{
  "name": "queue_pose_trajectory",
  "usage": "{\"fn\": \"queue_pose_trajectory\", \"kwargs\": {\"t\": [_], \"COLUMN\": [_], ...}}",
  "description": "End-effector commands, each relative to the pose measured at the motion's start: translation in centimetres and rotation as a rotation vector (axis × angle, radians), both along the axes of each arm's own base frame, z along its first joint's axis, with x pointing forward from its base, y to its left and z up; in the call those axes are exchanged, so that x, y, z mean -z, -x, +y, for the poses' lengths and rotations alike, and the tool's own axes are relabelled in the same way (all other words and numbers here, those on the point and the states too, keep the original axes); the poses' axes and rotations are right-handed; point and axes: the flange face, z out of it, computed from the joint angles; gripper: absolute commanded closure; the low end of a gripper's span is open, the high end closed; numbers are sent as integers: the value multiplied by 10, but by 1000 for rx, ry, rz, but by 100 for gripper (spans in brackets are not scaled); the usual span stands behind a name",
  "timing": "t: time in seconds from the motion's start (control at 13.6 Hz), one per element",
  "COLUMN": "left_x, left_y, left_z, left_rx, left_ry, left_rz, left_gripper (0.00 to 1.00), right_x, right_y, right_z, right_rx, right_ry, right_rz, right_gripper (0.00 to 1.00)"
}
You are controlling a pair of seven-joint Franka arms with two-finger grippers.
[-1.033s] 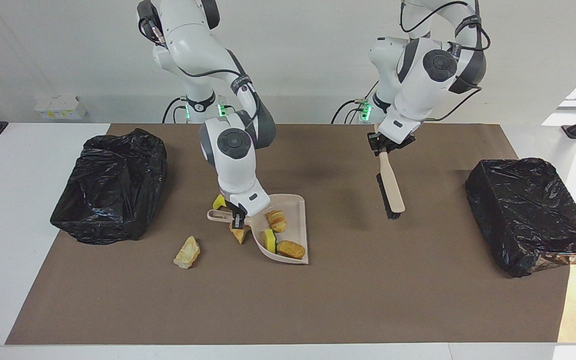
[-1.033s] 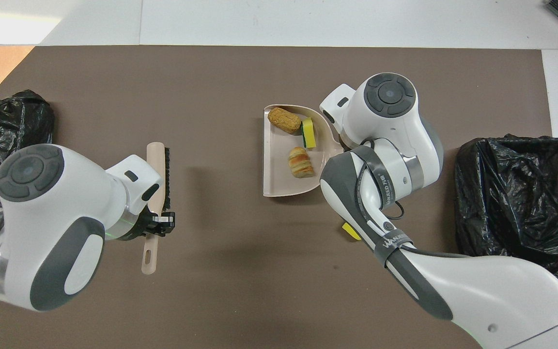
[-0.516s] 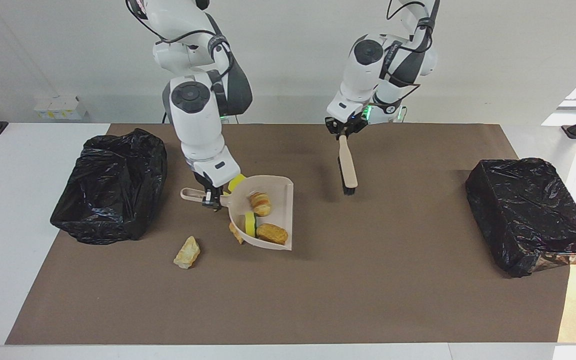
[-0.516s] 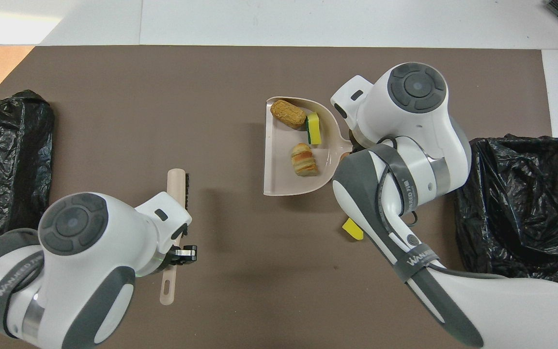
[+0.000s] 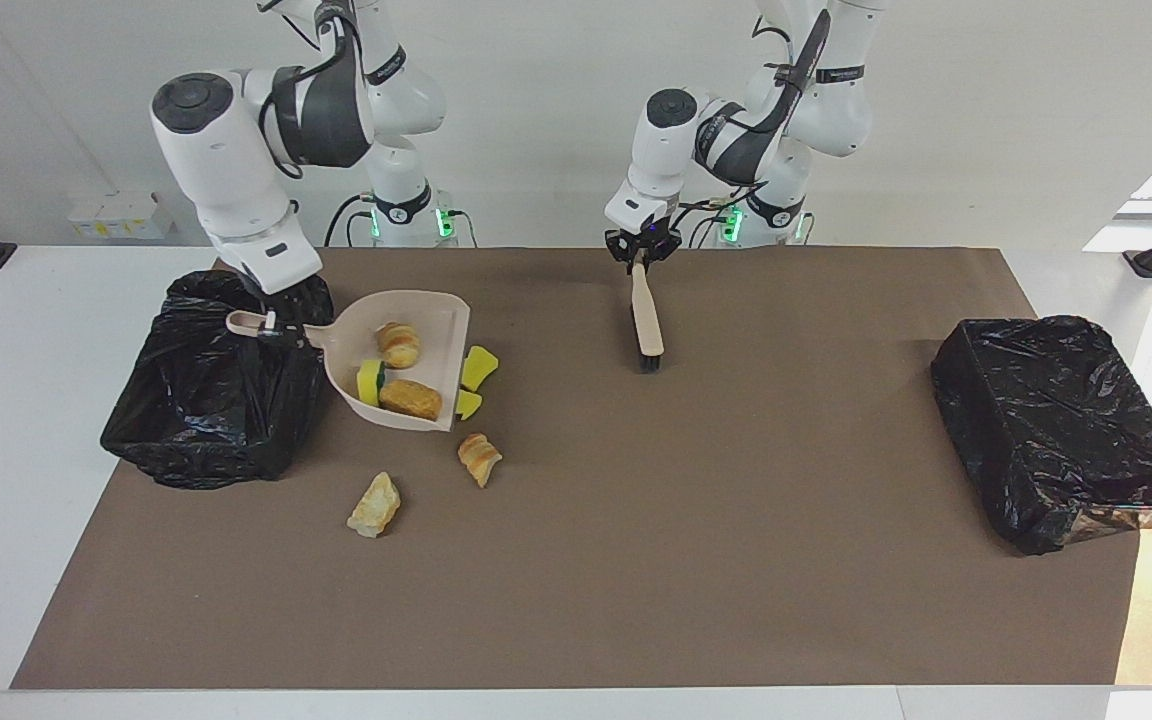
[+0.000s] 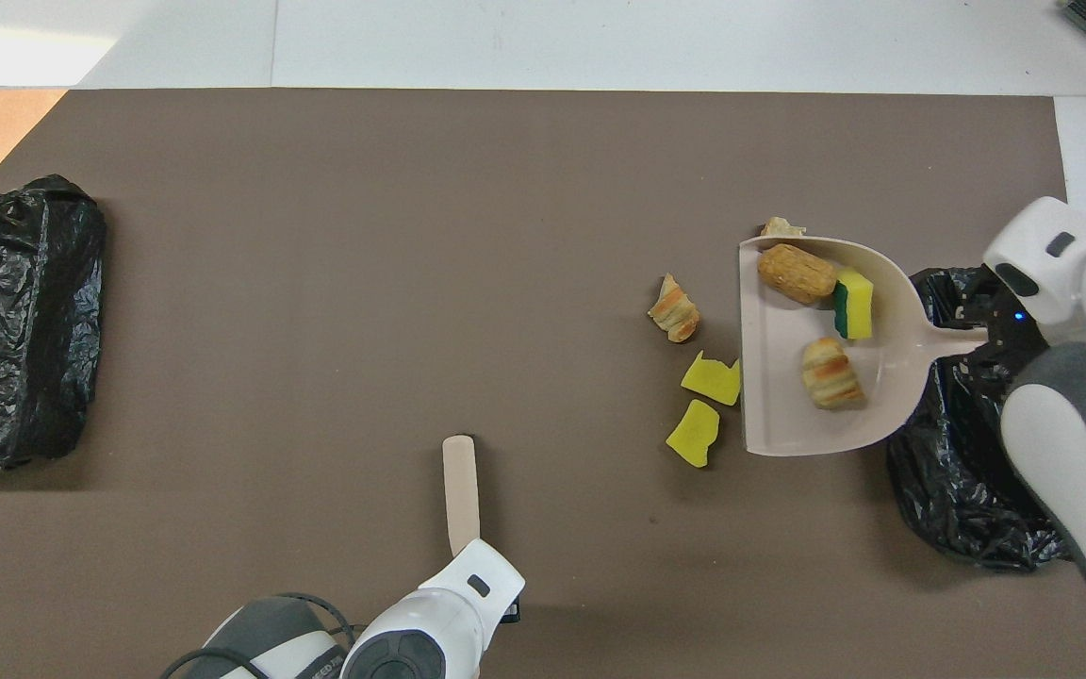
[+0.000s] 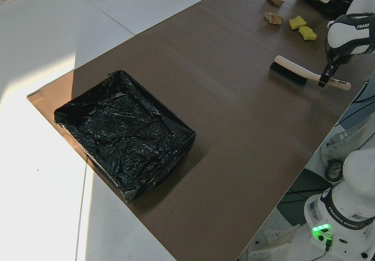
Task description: Sweep and dump trash in bin
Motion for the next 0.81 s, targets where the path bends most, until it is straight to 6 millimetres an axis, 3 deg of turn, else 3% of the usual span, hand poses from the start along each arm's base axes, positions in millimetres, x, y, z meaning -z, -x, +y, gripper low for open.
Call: {"fn": "queue_pose_trajectory", "kwargs": {"t": [0.0, 0.15, 0.3, 0.37, 0.52, 0.59, 0.74], "left_x": [1, -19, -59, -74, -102, -105, -111], "left_y": [2, -18, -62, -84, -134, -154, -189], "left_z": [3, -1, 6, 15, 52, 76, 98], "left_rx": [-12, -48, -115, -148, -185, -168, -129], "left_ry": [20, 27, 21, 23, 56, 55, 59], "left_rz": [-2, 4, 23, 22, -24, -28, -38], "left_gripper": [1, 0, 0, 0, 0, 0, 0], "right_x": [2, 1, -2, -5, -6, -7, -10], "right_y": [26, 39, 50, 49, 51, 54, 55], "right_z": [-68, -119, -154, -159, -167, -175, -180], "right_rx": [-7, -31, -14, -28, -28, -26, -10], "right_ry": [-14, 38, 136, 206, 267, 297, 379], "right_rz": [38, 50, 73, 76, 90, 102, 118], "right_gripper": [100, 100, 100, 100, 100, 100, 100]}}
